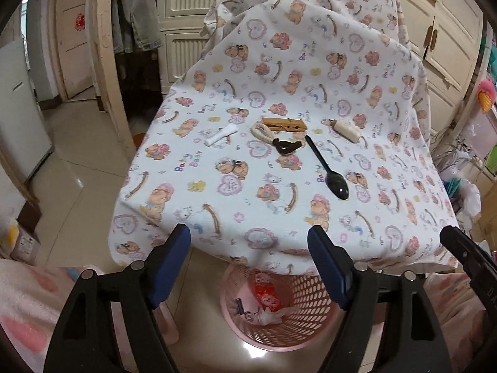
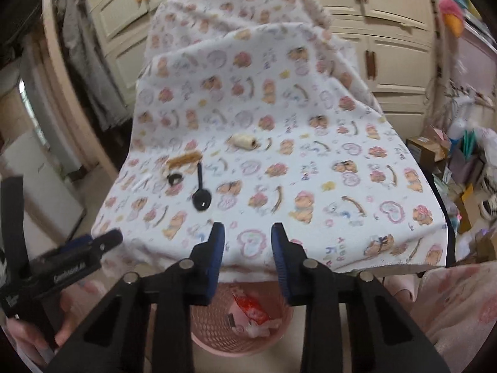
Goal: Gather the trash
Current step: 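Raise both grippers back over the table toward the black spoon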
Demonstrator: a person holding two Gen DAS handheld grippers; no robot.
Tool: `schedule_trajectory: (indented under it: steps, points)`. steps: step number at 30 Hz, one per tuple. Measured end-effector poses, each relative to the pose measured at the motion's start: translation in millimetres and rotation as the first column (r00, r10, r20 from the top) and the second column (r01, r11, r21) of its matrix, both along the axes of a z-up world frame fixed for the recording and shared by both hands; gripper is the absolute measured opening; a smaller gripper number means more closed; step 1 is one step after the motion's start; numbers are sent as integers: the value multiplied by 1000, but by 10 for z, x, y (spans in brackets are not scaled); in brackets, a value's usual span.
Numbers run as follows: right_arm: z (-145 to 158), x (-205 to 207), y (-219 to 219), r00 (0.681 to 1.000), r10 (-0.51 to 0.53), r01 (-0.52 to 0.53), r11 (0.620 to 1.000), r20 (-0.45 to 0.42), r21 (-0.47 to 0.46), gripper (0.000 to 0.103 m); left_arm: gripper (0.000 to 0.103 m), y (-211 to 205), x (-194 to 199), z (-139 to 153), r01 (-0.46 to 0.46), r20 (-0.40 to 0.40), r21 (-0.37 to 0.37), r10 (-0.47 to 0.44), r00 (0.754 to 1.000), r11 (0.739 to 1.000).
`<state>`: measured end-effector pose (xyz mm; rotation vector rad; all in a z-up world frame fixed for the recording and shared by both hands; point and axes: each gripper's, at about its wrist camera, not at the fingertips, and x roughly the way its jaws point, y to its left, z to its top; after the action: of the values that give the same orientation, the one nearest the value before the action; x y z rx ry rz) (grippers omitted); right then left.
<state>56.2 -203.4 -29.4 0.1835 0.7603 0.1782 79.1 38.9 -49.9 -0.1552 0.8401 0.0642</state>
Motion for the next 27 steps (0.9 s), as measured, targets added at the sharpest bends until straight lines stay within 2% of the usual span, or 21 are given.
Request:
schedule_trajectory:
  steps: [2, 3, 5, 6, 7, 9, 11, 13, 17, 21, 24, 26, 27]
  points:
    - [-1, 6, 45, 1000, 19, -20, 1000, -17, -23, 33, 77, 11, -34, 23, 2, 10, -6, -2, 1000, 1000]
    - [14, 10, 45, 999, 31, -31, 999, -20, -8, 42, 77, 8, -39, 60, 5, 20, 3, -5, 1000, 1000]
    - [52, 20, 51, 999, 38, -38, 999, -11, 4, 57, 81, 17, -39, 159, 2, 47, 36, -4, 999, 999]
    - [87, 29, 58, 999, 38, -38, 999, -1, -1, 62, 86, 24, -17, 215, -2, 57, 62, -2, 998, 998]
    - [118, 42, 70, 999, 37, -37, 999, 9, -12, 64, 89, 39, 24, 263, -13, 61, 95, 8, 998, 995]
    - [188, 73, 101, 999, 40, -39, 998, 33, -39, 70, 90, 81, 135, 348, -29, 65, 141, 20, 998, 990]
    - [228, 112, 115, 998, 43, -41, 998, 41, -41, 72, 90, 148, 274, 450, -14, 55, 145, 6, 998, 989]
    - [253, 177, 123, 998, 54, -53, 998, 29, -20, 72, 97, 201, 425, 564, 11, 50, 144, -19, 999, 989]
    - [294, 329, 203, 998, 69, -68, 997, 13, -31, 73, 102, 229, 757, 719, 101, 47, 148, -109, 993, 984]
    - [329, 521, 354, 995, 94, -93, 992, 12, -85, 73, 102, 243, 1161, 546, 172, -22, 180, -171, 985, 969]
    - [338, 737, 462, 992, 129, -130, 988, -14, -83, 73, 102, 409, 1357, 220, 159, -76, 136, -150, 986, 978]
    - [320, 854, 501, 988, 152, -154, 987, -29, -56, 73, 93, 537, 1455, -31, 94, -149, 117, -76, 986, 989]
    - [304, 926, 535, 986, 165, -166, 985, -34, -41, 73, 81, 580, 1507, -101, 78, -180, 97, -59, 982, 992]
